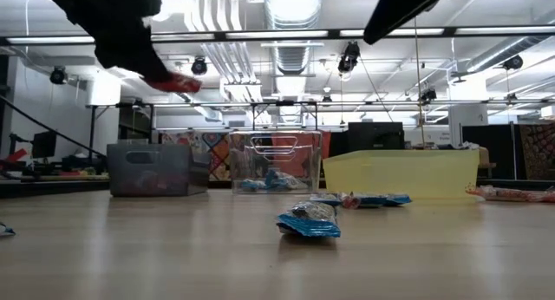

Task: Sort candy
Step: Put the red candy into the black bin

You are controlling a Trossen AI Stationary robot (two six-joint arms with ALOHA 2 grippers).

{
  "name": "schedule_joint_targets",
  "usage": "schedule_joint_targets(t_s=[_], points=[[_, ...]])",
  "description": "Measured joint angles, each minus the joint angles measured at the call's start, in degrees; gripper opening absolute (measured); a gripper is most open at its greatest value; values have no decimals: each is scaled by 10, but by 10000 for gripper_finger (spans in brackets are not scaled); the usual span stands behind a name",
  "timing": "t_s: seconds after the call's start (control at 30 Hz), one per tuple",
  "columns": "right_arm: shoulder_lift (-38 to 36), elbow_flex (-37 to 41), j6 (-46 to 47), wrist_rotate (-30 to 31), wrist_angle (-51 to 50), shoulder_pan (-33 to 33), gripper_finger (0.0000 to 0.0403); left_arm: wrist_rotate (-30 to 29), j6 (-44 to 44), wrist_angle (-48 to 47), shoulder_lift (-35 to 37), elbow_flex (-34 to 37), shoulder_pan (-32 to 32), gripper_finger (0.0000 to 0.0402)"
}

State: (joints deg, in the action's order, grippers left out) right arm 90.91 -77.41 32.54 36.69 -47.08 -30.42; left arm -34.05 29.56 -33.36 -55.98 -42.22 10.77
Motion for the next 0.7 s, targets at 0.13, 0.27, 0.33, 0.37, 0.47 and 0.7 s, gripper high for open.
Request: schedule_joint_targets(t_s=[0.13, 0.27, 0.33, 0.37, 0.47, 0.7], points=[[0, 0, -17, 16, -2, 24, 125, 1, -38, -30, 19, 2, -106, 0], [0, 5, -40, 20, -2, 54, 125, 49, -91, -28, 10, 13, -212, 0], [0, 10, -46, 20, -2, 68, 125, 97, -103, -24, -1, 23, -257, 0], [0, 13, -47, 20, -2, 74, 125, 119, -105, -24, -7, 29, -274, 0], [0, 21, -45, 21, -2, 86, 125, 148, -106, -5, -28, 44, -301, 0], [0, 29, -27, 20, -2, 91, 125, 182, -111, 41, -64, 64, -304, 0]])
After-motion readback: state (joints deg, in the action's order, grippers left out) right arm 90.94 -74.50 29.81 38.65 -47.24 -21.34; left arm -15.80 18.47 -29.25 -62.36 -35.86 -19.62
